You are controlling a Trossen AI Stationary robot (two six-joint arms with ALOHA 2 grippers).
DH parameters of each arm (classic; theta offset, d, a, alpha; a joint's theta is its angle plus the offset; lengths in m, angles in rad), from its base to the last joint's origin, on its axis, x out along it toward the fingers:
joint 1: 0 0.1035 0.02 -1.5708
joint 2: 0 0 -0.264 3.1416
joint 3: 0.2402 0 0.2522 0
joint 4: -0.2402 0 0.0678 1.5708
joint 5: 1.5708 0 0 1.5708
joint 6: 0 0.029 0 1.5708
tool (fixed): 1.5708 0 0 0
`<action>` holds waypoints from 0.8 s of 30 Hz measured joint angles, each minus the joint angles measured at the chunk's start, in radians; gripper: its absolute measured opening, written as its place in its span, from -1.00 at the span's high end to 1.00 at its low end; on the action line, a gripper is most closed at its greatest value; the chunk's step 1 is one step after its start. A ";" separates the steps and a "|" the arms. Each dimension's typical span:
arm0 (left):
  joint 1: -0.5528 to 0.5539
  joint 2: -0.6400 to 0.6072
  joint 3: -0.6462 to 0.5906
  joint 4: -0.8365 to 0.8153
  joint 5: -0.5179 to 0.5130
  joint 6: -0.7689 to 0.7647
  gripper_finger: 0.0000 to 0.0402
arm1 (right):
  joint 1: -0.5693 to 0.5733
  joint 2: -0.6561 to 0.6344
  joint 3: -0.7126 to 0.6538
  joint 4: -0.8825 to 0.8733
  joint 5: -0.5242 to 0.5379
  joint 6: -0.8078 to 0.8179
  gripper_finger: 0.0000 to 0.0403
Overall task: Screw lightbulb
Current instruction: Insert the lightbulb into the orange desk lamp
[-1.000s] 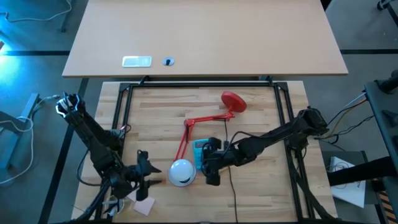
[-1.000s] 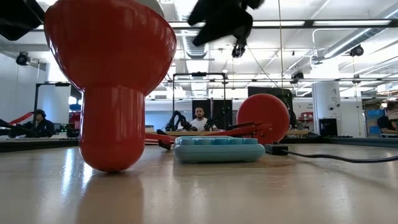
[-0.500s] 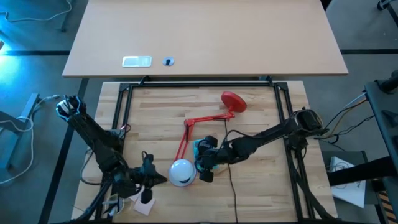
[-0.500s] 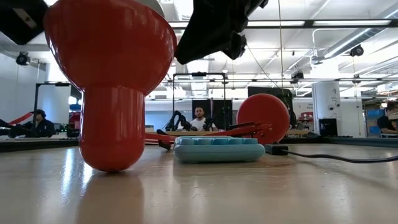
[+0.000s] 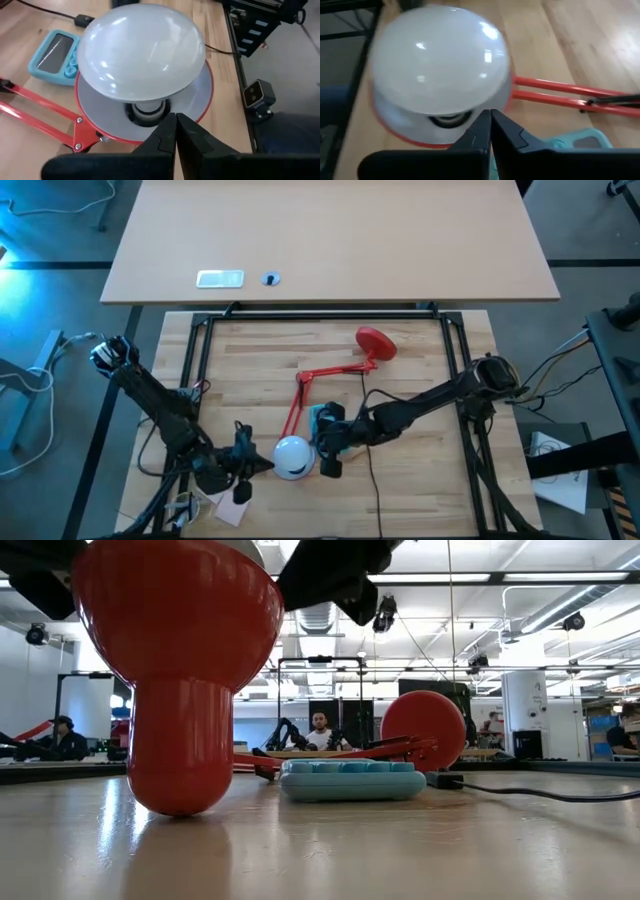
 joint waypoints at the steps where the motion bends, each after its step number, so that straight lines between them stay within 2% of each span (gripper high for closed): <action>1: 0.004 0.000 0.000 0.000 0.000 0.004 1.00 | 0.002 0.000 0.000 0.002 -0.004 0.000 0.99; 6: 0.042 -0.006 0.000 -0.011 0.000 0.036 1.00 | 0.010 0.000 0.000 0.006 -0.030 0.008 0.99; 9: 0.068 -0.015 0.000 -0.052 0.007 0.050 1.00 | 0.026 0.000 0.000 0.016 -0.090 0.008 1.00; 12: 0.085 -0.042 0.000 -0.142 0.042 0.046 1.00 | 0.044 0.000 0.000 0.017 -0.148 0.009 0.99; 16: 0.077 -0.123 0.008 -0.267 0.105 -0.020 1.00 | 0.055 -0.004 0.000 -0.007 -0.146 0.009 1.00; 20: 0.035 -0.190 0.009 -0.194 0.105 -0.019 1.00 | 0.050 -0.021 0.001 -0.036 -0.036 0.025 0.99; 22: 0.025 -0.191 0.008 -0.136 0.105 0.023 1.00 | 0.038 -0.024 0.001 -0.049 0.046 0.027 1.00; 24: 0.023 -0.171 0.008 -0.085 0.105 0.046 1.00 | 0.027 -0.024 0.001 -0.048 0.084 0.029 1.00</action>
